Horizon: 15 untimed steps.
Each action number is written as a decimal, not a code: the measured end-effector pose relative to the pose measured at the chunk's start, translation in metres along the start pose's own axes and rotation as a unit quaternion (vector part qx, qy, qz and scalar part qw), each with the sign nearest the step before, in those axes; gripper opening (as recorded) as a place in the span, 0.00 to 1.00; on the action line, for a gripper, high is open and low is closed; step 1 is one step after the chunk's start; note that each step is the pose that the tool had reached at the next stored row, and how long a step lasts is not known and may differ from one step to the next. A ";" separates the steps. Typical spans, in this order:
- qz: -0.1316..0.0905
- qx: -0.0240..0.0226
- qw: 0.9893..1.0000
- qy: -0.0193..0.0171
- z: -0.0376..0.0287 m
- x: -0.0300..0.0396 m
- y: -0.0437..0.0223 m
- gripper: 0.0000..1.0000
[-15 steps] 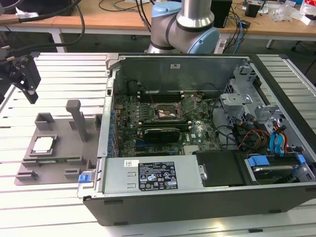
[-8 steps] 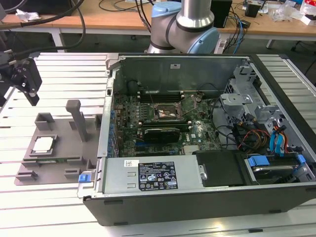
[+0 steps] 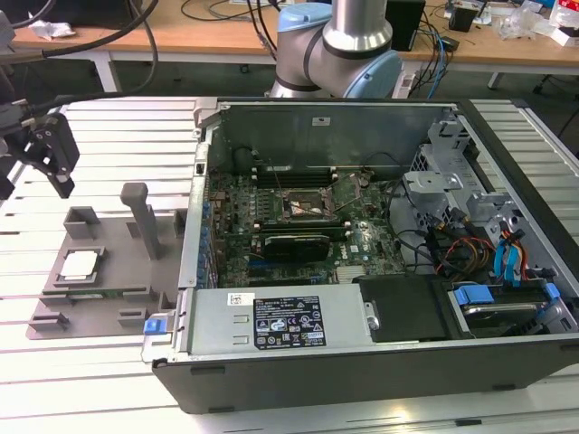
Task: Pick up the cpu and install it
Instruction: 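Pick up the cpu and move it towards the insertion slot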
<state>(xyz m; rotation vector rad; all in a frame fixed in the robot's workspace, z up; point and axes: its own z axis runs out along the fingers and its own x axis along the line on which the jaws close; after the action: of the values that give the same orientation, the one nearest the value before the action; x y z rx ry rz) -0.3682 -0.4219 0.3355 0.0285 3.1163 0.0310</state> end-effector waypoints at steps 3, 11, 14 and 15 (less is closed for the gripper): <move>0.000 0.000 1.000 0.000 0.0028 0.0001 -0.0001 0.74; 0.000 0.000 1.000 0.000 0.0088 0.0002 -0.0002 0.74; 0.000 0.000 1.000 0.000 0.0114 0.0003 -0.0002 0.74; 0.000 0.000 1.000 0.000 0.0126 0.0003 -0.0002 0.74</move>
<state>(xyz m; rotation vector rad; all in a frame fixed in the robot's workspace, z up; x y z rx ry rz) -0.3683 -0.4219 0.3229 0.0286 3.1163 0.0311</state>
